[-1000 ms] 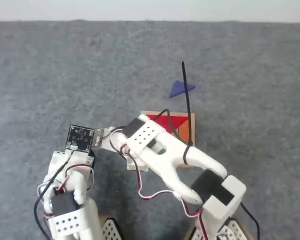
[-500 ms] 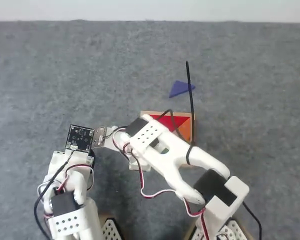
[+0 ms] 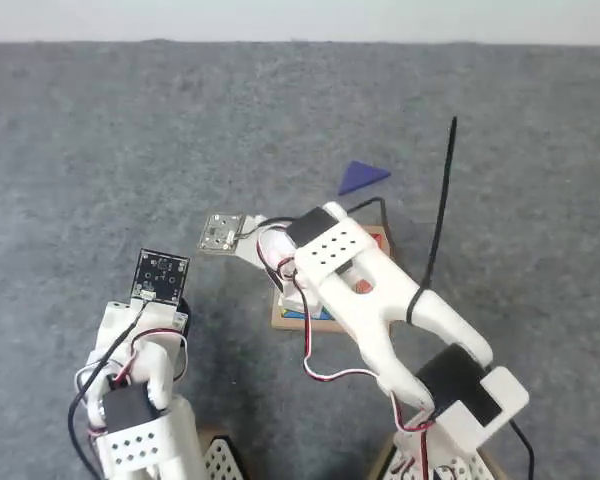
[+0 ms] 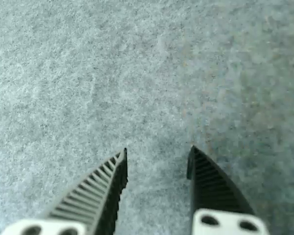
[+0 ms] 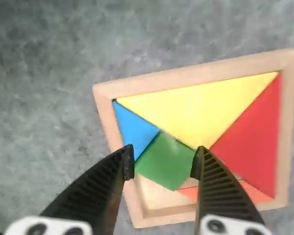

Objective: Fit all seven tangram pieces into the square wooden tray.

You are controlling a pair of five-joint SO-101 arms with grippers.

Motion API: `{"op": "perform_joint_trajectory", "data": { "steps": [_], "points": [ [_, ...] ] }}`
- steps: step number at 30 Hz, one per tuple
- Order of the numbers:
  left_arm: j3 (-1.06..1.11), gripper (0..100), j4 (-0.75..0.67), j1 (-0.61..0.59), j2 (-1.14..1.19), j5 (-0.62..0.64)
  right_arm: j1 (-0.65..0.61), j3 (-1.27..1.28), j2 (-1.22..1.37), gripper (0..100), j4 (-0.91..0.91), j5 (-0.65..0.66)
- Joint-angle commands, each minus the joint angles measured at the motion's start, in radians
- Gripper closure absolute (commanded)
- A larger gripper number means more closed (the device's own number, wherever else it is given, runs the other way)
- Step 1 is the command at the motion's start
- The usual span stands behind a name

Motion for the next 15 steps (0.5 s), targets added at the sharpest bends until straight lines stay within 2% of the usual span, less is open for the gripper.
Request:
{"op": "perform_joint_trajectory", "data": {
  "steps": [1, 4, 6, 10, 15],
  "points": [
    [-0.01, 81, 0.006, -0.006, -0.008, -0.005, 0.01, 0.02, -0.058, 79.8, -0.03, -0.005],
    [-0.01, 81, 0.006, -0.006, -0.008, -0.005, 0.024, 0.029, -0.058, 79.8, -0.053, -0.009],
    [-0.01, 81, 0.006, -0.006, -0.008, -0.005, 0.084, -0.006, -0.067, 79.8, -0.062, -0.008],
    [-0.01, 81, 0.006, -0.006, -0.008, -0.005, 0.265, -0.262, -0.002, 79.8, -0.012, -0.026],
    [-0.01, 81, 0.006, -0.006, -0.008, -0.005, 0.357, -0.543, 0.236, 79.5, 0.015, -0.11]
  ]
}}
